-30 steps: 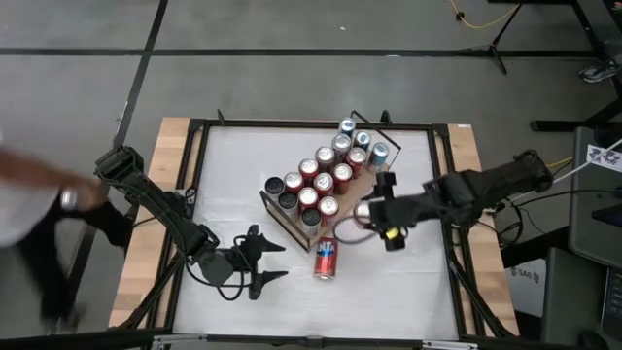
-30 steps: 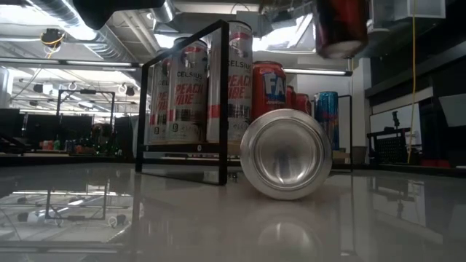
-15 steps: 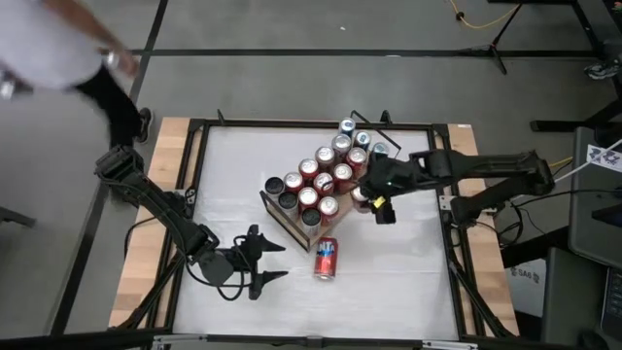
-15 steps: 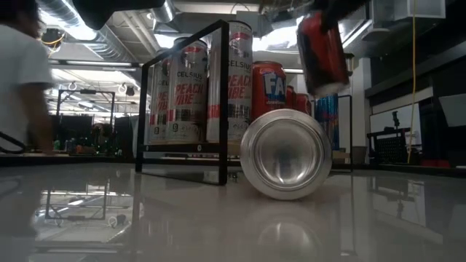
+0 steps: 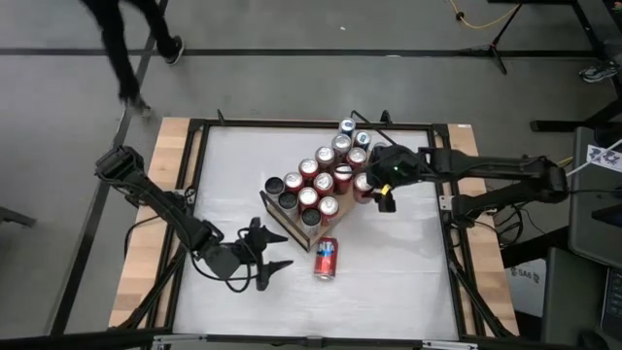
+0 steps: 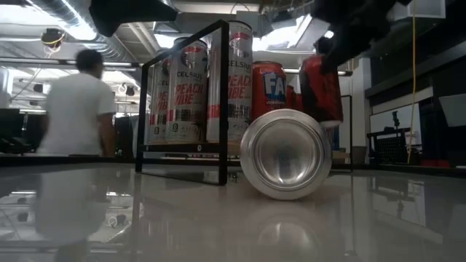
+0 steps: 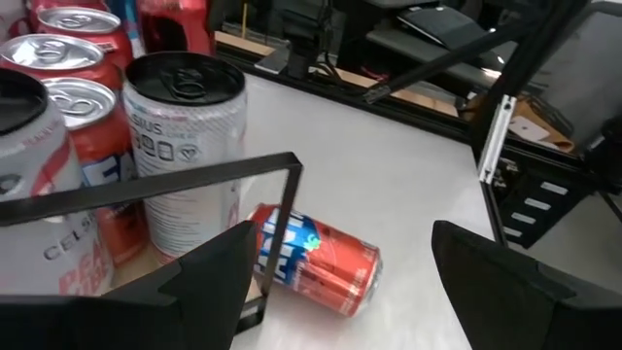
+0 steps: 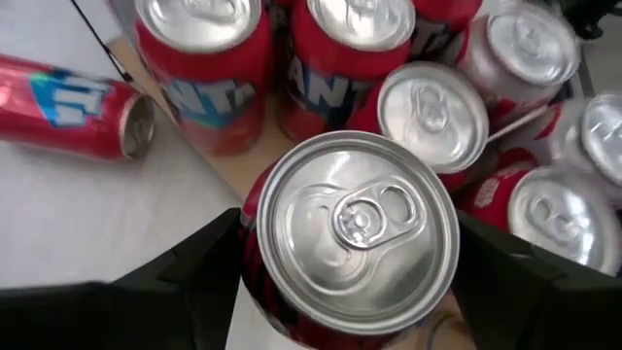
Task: Place canned beverage on shelf
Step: Put the red black soda can on the shelf aligned with the other red black soda can
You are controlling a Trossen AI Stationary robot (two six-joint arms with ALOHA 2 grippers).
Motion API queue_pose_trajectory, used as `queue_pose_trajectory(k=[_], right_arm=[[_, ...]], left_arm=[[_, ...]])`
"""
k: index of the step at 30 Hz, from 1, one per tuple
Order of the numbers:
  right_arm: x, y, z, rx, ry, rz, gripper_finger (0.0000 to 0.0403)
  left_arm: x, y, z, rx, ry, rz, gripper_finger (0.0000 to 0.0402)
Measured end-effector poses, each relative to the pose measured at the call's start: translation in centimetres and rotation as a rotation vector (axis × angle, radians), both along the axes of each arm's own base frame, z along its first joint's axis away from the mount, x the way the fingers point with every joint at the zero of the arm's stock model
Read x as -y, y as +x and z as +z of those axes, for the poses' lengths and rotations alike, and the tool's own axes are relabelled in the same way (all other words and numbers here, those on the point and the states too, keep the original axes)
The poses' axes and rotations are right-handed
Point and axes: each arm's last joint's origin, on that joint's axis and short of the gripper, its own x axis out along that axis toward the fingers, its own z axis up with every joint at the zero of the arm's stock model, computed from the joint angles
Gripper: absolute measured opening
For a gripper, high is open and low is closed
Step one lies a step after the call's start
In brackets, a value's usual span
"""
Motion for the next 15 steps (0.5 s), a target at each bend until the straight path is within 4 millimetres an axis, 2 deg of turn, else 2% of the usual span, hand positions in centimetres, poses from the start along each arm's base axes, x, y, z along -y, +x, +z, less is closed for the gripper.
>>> queue_pose_trajectory(k=[8, 15], right_arm=[[0.6, -0.1, -2.4, -0.008, -0.037, 0.017, 0.0292], [0.9, 0.0, -2.5, 0.003, -0.093, 0.033, 0.0294]], left_arm=[[-0.5, 0.3, 0.0, -0.003, -0.002, 0.013, 0.0305], [-0.5, 0.3, 0.0, -0.003, -0.002, 0.013, 0.0305]])
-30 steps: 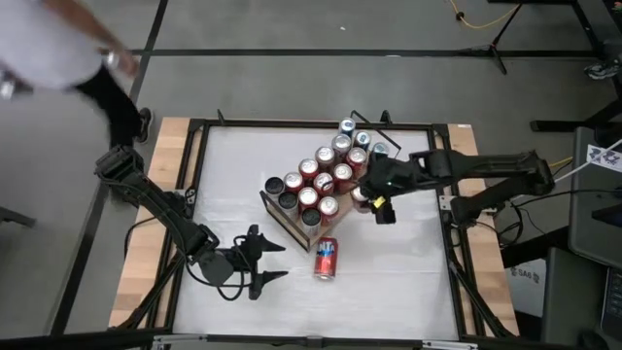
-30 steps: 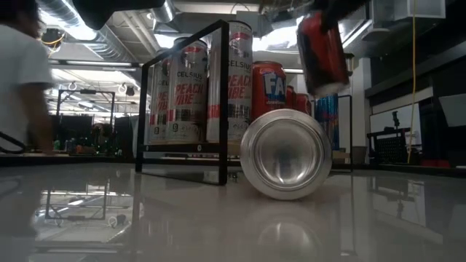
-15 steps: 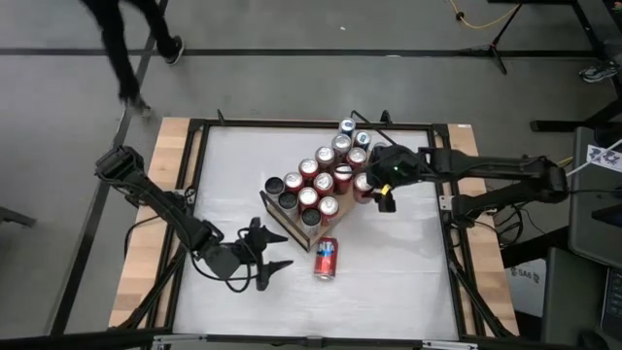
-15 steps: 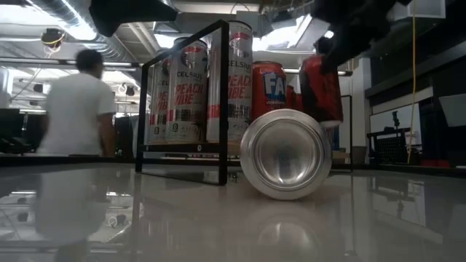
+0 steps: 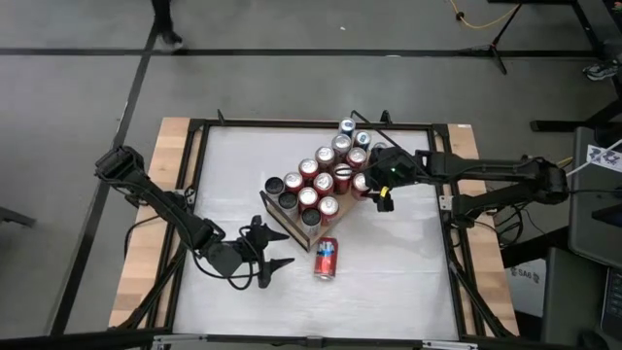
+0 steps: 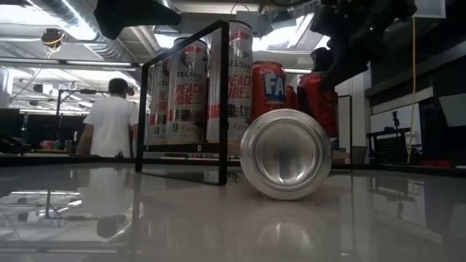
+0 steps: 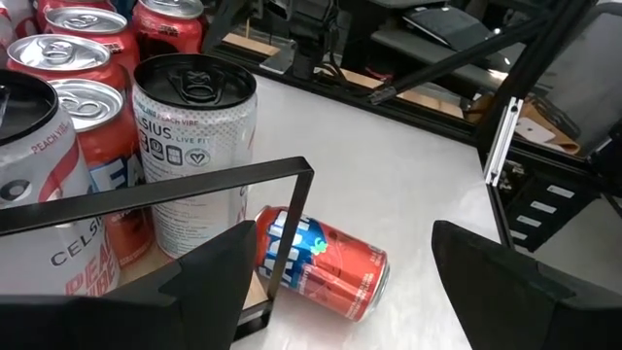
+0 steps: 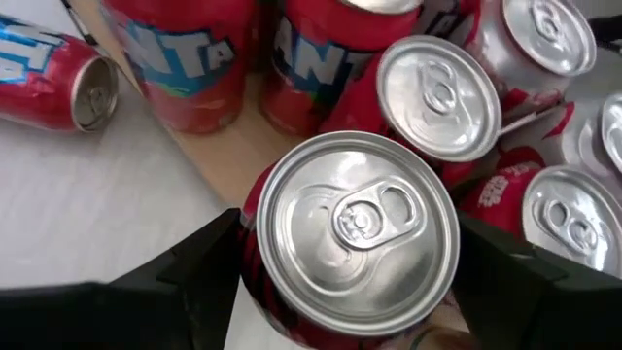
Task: Place canned beverage on shelf
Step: Put the red black soda can on the shelf aligned with the other red black soda can
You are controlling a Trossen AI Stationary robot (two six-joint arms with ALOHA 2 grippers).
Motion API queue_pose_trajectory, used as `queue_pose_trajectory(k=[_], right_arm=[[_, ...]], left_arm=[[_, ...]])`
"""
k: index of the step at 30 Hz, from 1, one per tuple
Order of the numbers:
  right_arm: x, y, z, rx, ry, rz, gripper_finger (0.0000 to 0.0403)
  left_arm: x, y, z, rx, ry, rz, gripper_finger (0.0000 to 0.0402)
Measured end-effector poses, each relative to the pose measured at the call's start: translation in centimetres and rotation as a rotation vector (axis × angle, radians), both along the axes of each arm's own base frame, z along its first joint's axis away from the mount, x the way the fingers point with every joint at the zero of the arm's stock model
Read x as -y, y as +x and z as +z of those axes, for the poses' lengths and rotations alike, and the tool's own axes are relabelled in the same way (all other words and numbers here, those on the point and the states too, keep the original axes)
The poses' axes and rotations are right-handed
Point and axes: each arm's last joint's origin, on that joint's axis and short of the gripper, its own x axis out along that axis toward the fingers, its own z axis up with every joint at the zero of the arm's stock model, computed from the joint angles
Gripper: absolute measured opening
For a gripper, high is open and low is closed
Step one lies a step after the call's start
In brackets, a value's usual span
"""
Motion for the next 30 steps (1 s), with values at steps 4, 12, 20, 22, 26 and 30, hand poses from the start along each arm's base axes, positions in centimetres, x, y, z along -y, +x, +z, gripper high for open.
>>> queue_pose_trajectory(k=[4, 12, 20, 22, 26, 30], right_arm=[[0.9, -0.2, 0.0, -0.001, 0.004, -0.036, 0.0293], [2.1, -0.4, 0.0, 0.014, 0.056, -0.022, 0.0294], [2.1, -0.5, -1.8, 0.037, 0.054, -0.020, 0.0298], [2.1, -0.4, -2.0, 0.053, 0.046, -0.023, 0.0299], [2.1, -0.4, -2.0, 0.061, 0.042, -0.020, 0.0299], [2.1, -0.4, -2.0, 0.061, 0.037, -0.016, 0.0301]], left_arm=[[0.0, 0.0, 0.0, 0.000, 0.000, 0.000, 0.0305], [0.0, 0.0, 0.0, 0.000, 0.000, 0.000, 0.0305], [0.0, 0.0, 0.0, 0.000, 0.000, 0.000, 0.0305], [0.0, 0.0, 0.0, 0.000, 0.000, 0.000, 0.0305], [0.0, 0.0, 0.0, 0.000, -0.001, 0.000, 0.0305], [0.0, 0.0, 0.0, 0.000, -0.001, 0.000, 0.0305]])
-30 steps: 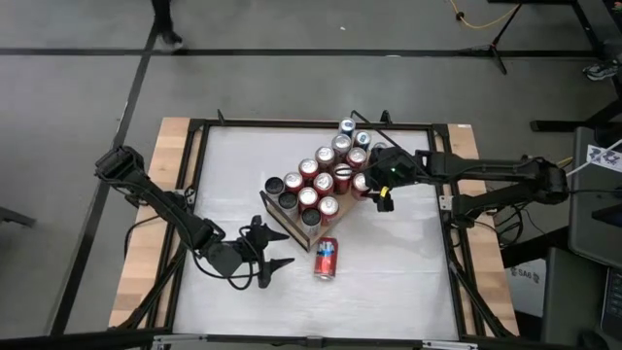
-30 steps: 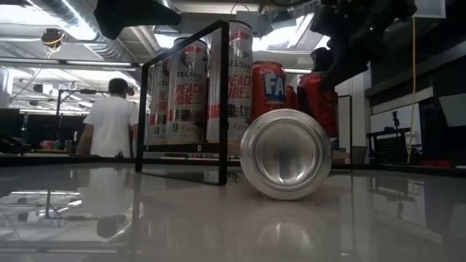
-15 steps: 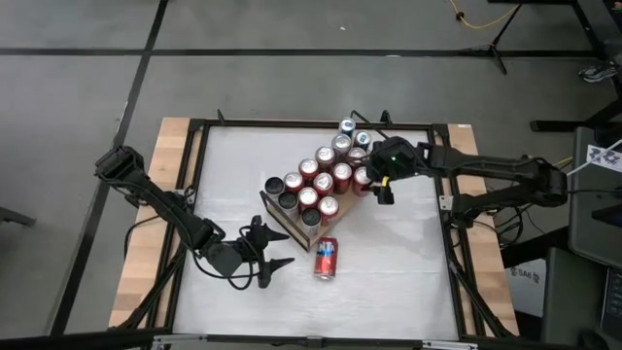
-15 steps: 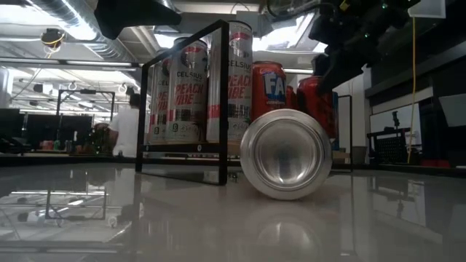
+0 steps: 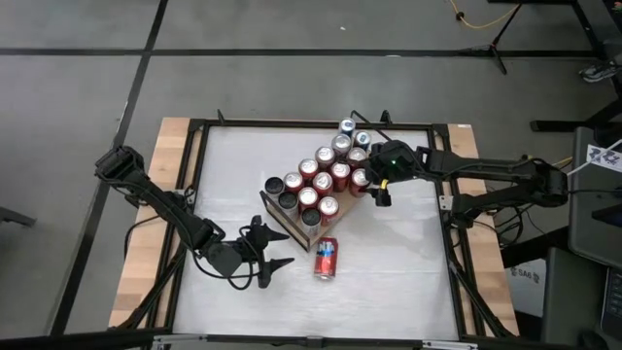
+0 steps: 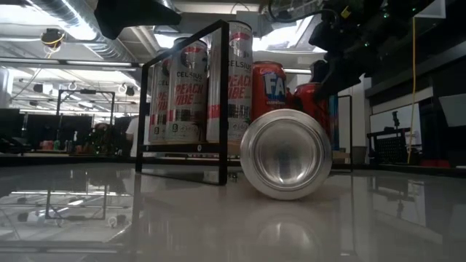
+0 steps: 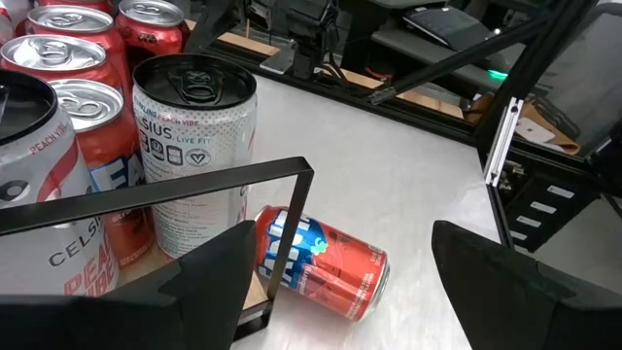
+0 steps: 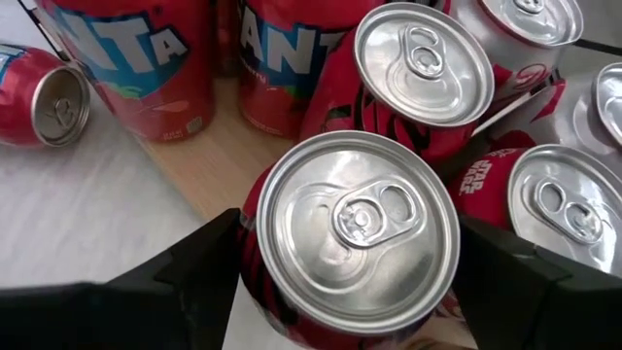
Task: Place canned beverage on shelf
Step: Put the red black soda can on the shelf aligned with the other red black soda can
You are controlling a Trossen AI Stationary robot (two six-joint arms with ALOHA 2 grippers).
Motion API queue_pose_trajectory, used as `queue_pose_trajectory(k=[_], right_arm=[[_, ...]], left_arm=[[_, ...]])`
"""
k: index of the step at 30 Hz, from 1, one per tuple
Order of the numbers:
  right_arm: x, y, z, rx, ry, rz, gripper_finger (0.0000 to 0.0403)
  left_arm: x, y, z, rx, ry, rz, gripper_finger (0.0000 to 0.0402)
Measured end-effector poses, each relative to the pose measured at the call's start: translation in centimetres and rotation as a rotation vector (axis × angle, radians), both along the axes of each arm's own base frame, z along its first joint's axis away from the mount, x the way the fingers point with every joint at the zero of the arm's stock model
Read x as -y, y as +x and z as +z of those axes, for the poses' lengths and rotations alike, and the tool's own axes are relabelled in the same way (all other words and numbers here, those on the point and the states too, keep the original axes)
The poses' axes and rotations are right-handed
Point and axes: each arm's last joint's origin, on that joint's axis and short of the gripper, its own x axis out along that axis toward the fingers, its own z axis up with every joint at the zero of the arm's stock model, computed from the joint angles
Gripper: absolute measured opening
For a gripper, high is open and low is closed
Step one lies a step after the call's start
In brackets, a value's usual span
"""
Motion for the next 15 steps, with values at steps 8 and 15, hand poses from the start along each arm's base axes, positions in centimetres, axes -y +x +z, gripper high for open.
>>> queue_pose_trajectory(k=[8, 15], right_arm=[[0.04, 0.00, -0.02, -0.004, -0.012, -0.007, 0.0302], [0.05, 0.01, -0.04, -0.004, -0.012, -0.008, 0.0302]], left_arm=[[0.00, 0.00, 0.00, 0.000, 0.000, 0.000, 0.0305], [0.00, 0.00, 0.00, 0.000, 0.000, 0.000, 0.0305]])
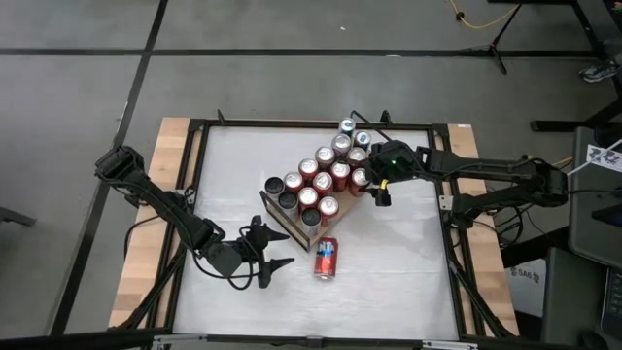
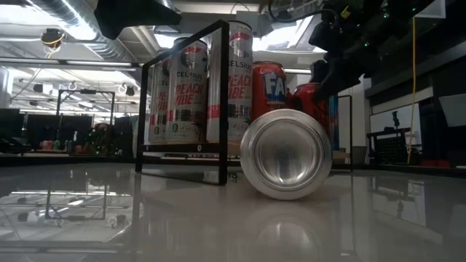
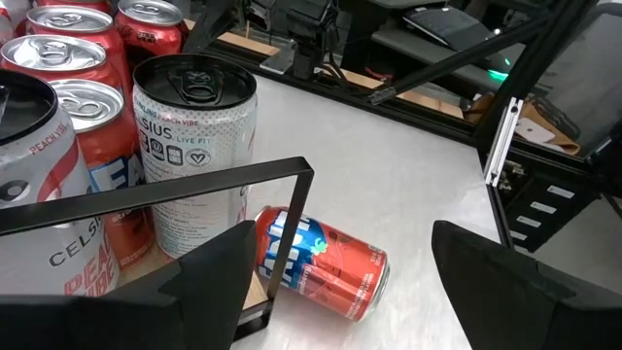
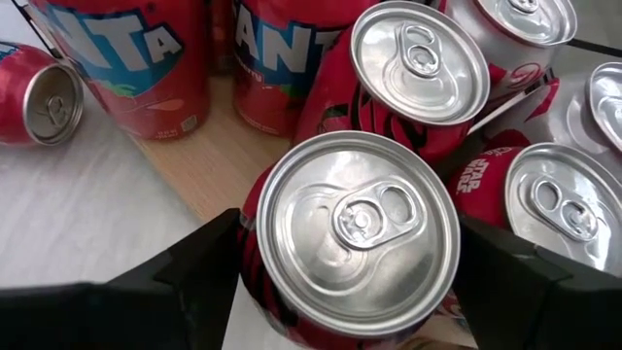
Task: Place canned beverage on shelf
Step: Put the red black soda can on the shelf aligned with the other red black soda can
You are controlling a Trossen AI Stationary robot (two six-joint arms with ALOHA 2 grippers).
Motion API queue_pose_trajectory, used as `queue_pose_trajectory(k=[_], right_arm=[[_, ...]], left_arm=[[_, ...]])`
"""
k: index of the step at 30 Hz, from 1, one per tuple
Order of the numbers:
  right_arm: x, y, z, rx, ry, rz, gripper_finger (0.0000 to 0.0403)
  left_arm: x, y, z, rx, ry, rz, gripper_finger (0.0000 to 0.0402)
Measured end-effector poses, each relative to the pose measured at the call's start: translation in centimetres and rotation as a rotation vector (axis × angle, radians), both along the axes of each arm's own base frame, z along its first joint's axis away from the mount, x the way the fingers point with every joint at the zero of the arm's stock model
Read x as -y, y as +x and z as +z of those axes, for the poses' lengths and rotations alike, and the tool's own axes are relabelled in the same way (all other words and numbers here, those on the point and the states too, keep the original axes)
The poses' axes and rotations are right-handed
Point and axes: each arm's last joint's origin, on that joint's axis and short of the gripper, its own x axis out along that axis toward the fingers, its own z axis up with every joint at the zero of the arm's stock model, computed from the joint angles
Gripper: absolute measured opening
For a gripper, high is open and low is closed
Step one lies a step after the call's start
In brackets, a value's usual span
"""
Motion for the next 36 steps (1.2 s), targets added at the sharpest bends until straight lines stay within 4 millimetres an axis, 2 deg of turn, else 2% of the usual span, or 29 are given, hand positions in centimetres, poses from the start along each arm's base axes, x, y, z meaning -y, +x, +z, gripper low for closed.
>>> queue_pose_trajectory(k=[31, 36], right_arm=[[0.02, 0.04, 0.00, 0.005, -0.005, 0.001, 0.0302], [0.03, 0.05, -0.03, 0.002, -0.009, -0.001, 0.0337]], left_arm=[[0.00, 0.00, 0.00, 0.001, -0.003, 0.001, 0.0304], [0.00, 0.00, 0.00, 0.001, -0.003, 0.001, 0.0304]])
